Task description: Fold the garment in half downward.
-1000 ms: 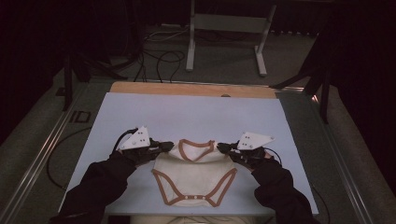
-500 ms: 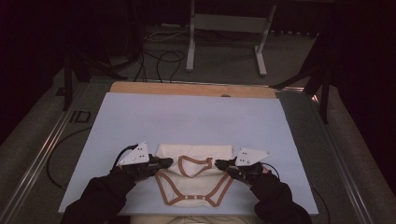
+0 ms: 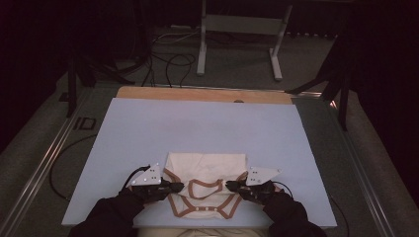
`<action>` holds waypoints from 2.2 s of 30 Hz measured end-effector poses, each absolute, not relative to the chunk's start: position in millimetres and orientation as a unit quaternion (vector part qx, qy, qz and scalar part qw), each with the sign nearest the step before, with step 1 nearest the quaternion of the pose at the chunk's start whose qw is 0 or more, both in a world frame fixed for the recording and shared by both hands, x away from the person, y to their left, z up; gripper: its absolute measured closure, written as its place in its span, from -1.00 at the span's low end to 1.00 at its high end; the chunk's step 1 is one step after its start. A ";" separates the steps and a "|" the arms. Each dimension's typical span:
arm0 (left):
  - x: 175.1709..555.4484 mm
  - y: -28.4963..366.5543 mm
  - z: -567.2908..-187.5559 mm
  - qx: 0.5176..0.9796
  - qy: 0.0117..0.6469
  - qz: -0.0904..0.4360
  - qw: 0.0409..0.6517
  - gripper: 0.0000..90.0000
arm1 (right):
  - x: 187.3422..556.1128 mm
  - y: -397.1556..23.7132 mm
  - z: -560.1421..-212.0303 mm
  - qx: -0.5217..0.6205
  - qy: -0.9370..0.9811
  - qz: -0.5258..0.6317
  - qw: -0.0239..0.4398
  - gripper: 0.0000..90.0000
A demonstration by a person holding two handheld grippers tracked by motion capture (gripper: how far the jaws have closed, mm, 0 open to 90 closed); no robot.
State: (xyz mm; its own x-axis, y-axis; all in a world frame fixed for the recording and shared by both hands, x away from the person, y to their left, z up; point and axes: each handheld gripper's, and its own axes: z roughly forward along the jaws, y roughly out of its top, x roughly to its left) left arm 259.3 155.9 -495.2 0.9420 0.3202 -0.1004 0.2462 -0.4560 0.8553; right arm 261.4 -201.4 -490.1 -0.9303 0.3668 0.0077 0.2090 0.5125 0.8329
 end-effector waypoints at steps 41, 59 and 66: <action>237.7 159.8 -497.6 0.864 0.141 0.012 0.483 -0.67 | 237.5 -210.3 -496.8 0.176 0.854 0.490 -0.006 -0.63; 253.9 158.7 -488.3 0.852 0.159 0.028 0.498 -0.99 | 259.0 -211.9 -487.4 0.175 0.853 0.492 0.027 -0.71; 257.7 159.4 -486.3 0.848 0.168 0.033 0.502 -0.99 | 268.8 -212.6 -482.4 0.176 0.851 0.494 0.037 -0.69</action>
